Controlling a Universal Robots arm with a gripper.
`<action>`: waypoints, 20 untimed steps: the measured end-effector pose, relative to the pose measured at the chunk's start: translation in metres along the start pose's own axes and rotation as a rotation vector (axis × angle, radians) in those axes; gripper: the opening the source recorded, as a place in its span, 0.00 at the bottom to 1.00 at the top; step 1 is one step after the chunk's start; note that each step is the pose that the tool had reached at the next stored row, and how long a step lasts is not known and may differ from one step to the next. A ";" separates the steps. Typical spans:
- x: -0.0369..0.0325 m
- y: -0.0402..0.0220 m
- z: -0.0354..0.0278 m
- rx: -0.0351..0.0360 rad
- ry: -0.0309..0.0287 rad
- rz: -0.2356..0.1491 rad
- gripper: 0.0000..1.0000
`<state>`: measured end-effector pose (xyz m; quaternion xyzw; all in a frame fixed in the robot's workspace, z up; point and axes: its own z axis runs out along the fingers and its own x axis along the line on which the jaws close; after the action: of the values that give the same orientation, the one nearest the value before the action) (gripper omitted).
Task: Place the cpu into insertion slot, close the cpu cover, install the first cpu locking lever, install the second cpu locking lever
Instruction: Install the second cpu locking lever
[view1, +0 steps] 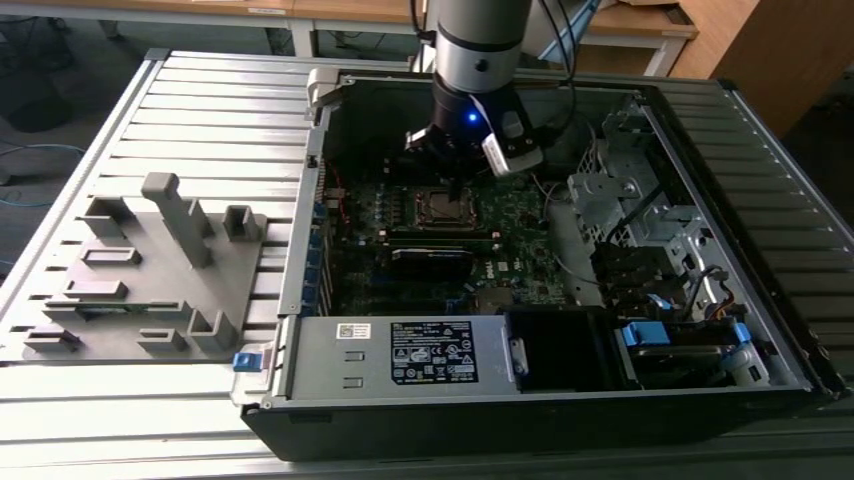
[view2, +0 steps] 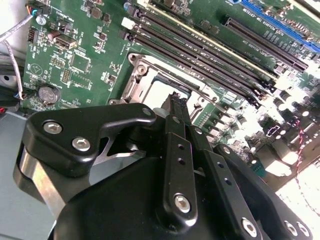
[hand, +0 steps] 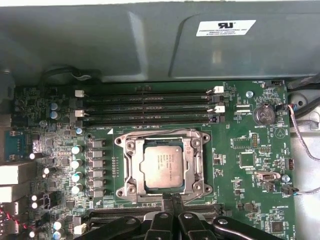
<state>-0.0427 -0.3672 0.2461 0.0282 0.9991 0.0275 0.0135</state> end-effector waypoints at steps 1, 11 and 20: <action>0.0007 0.0000 0.0000 0.0000 0.0000 0.000 0.10; 0.0053 -0.0054 -0.0001 0.0001 0.0001 0.000 0.10; 0.0110 -0.0103 0.0003 -0.0001 0.0000 0.000 0.10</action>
<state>-0.0543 -0.3769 0.2449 0.0282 0.9991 0.0275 0.0135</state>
